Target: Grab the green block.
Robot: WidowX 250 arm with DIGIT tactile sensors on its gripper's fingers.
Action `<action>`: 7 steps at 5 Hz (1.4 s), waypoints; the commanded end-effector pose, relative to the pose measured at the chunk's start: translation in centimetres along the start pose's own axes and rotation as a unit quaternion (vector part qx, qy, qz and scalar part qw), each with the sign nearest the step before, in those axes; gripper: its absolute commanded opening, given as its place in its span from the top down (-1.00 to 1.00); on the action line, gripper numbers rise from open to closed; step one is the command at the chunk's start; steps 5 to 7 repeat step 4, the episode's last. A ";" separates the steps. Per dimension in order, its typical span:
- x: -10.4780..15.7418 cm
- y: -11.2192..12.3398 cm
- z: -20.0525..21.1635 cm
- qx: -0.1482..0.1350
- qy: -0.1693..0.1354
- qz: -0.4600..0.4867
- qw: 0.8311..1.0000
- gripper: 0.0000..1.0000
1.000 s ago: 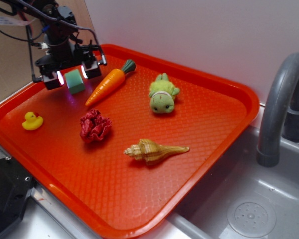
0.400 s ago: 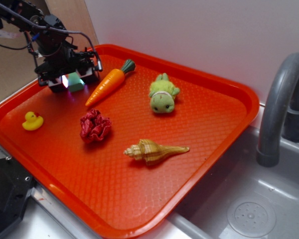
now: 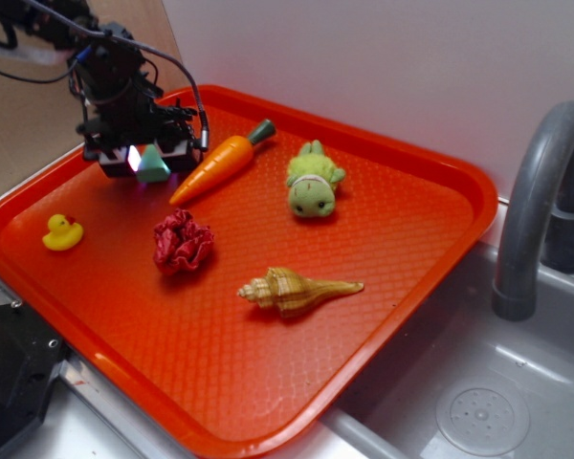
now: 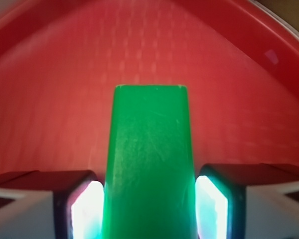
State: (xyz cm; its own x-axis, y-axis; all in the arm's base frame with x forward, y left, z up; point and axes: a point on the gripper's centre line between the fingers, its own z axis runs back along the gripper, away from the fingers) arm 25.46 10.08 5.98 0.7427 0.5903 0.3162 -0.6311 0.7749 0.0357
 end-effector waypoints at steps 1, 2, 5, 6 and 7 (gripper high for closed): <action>3.2 -0.8 12.0 0.023 -0.007 -0.159 0.987 1.00; 3.2 -1.4 15.2 0.003 0.007 -0.217 0.976 1.00; -0.1 -2.3 18.1 -0.047 0.010 -0.331 0.942 1.00; -0.1 -2.3 18.1 -0.047 0.010 -0.331 0.942 1.00; -0.1 -2.3 18.1 -0.047 0.010 -0.331 0.942 1.00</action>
